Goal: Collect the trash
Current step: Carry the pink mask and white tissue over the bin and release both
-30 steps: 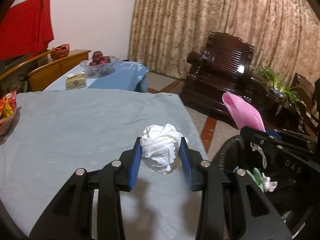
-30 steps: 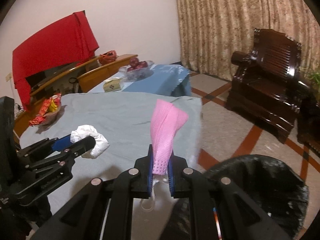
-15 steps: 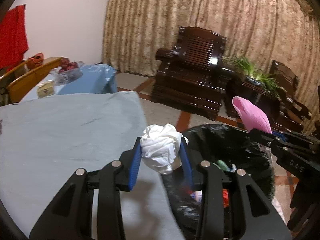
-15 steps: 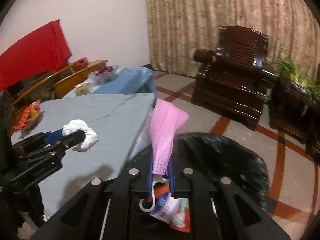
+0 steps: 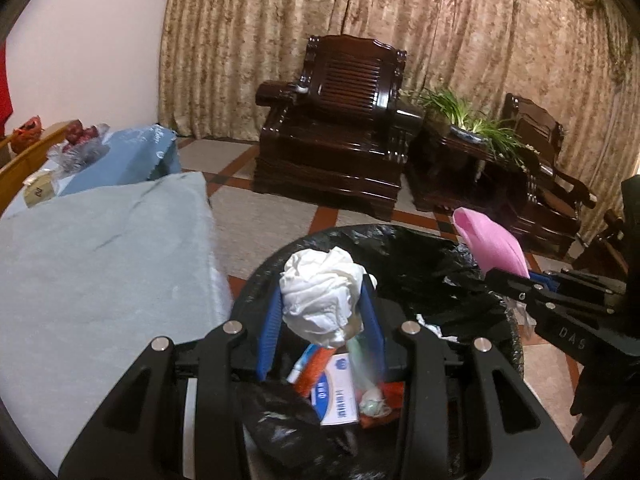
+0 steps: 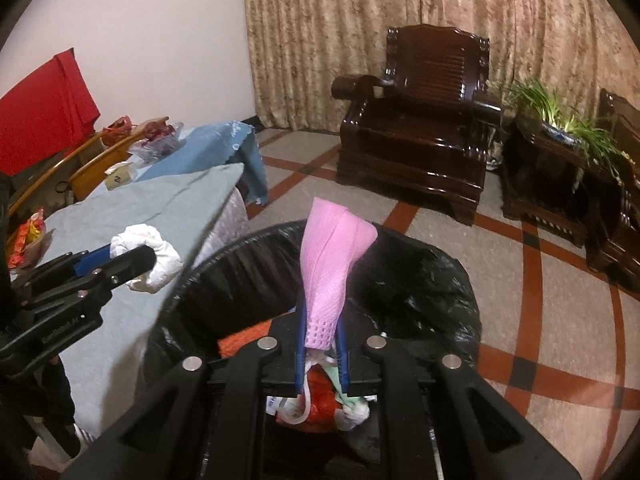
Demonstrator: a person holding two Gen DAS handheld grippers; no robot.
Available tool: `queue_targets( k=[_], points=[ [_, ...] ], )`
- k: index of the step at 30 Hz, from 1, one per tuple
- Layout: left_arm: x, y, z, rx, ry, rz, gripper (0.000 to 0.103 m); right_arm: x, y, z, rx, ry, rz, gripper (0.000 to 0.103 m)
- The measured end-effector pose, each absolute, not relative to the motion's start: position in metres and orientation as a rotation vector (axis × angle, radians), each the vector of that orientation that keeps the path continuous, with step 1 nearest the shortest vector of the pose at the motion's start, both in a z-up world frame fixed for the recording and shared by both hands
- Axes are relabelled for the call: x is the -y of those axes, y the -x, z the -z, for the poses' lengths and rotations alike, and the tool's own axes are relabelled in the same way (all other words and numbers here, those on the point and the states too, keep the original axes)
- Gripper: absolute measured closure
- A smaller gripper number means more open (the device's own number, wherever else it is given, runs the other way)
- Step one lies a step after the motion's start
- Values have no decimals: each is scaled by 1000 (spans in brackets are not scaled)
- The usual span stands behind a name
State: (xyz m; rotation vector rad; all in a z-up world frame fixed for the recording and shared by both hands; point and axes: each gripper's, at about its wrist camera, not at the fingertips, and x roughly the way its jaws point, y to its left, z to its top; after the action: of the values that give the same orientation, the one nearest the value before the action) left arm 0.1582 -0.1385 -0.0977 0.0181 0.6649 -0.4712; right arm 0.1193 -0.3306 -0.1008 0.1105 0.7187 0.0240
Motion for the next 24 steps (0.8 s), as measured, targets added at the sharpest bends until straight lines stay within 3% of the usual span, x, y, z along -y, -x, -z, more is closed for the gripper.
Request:
queue_targets(
  k=[17,20,22,24],
  points=[
    [168,-187,130,-721,-25,519,64,351,-133,126,-761,-108,-8,85],
    [170,-189,131,-737,-15,529,53,352,-133,127,-765,-101,-3,68],
    [167,-189,130,-747,11,547,39,354,-131,128,-766,-98,6,53],
    [163,-189,128,-746,23,546,34,356,-129,128,-761,-101,12,45]
  ],
)
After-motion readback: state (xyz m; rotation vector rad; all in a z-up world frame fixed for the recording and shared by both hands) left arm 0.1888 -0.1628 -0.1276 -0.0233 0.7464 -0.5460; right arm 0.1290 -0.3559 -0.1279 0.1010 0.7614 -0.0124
